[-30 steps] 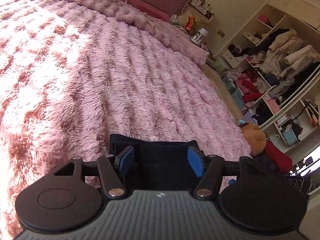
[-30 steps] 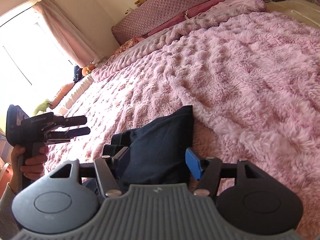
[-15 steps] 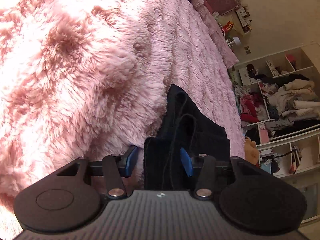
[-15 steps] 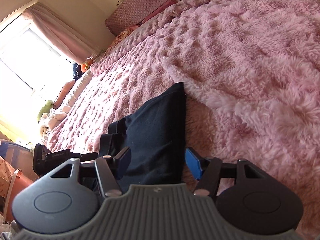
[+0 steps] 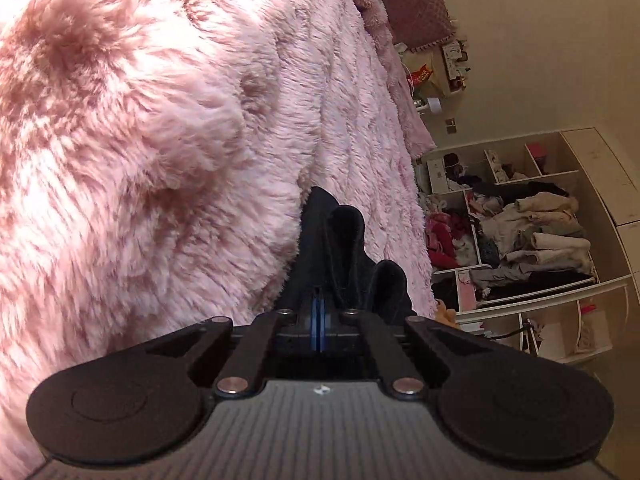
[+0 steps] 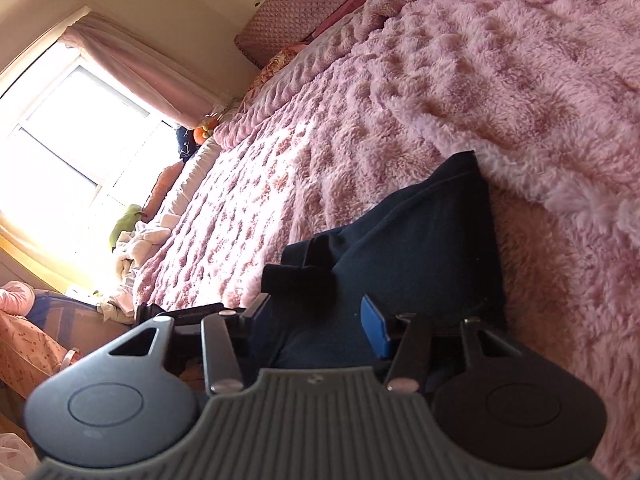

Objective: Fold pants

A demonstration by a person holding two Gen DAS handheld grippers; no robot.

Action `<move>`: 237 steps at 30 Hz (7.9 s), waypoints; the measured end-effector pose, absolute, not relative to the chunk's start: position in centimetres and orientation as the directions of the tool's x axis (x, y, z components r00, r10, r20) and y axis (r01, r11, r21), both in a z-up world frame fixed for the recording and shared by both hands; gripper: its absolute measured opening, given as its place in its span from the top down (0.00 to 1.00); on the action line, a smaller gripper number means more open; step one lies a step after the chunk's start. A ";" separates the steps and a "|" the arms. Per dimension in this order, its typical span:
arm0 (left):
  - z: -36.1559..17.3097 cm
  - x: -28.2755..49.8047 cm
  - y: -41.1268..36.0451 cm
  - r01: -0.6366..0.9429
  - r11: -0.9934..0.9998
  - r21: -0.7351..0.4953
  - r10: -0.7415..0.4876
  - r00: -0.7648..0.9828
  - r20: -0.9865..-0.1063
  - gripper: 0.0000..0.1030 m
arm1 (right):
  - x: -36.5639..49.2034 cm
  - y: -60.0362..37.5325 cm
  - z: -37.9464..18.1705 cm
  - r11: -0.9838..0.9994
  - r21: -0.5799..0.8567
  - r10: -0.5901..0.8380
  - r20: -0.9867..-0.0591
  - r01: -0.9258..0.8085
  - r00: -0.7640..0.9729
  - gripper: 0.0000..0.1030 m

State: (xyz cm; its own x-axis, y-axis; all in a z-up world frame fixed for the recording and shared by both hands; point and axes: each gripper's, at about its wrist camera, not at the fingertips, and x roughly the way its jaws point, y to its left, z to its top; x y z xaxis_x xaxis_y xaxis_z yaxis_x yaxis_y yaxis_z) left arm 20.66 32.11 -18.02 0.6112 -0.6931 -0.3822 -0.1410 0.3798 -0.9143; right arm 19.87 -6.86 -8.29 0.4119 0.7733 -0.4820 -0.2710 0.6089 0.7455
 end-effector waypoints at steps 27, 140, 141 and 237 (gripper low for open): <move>-13.3 15.1 37.4 -0.141 0.374 -0.917 -0.472 0.822 -0.319 0.39 | 20.4 4.8 -11.4 0.698 0.676 0.710 -0.611 -0.236 0.352 0.77; -9.6 14.3 28.5 -0.093 0.610 -0.787 -0.663 0.484 -0.571 0.68 | 24.2 -9.6 -10.6 0.427 0.872 0.904 -0.404 -0.238 0.142 0.82; -9.0 14.2 28.6 -0.091 0.611 -0.787 -0.661 0.489 -0.570 0.68 | 24.0 -9.4 -9.6 0.441 0.863 0.898 -0.419 -0.248 0.137 0.82; 2.7 18.5 45.8 -0.435 0.897 -0.080 0.260 0.664 -0.701 0.33 | 28.0 17.7 -9.5 0.578 0.555 0.789 -0.568 -0.598 0.236 0.28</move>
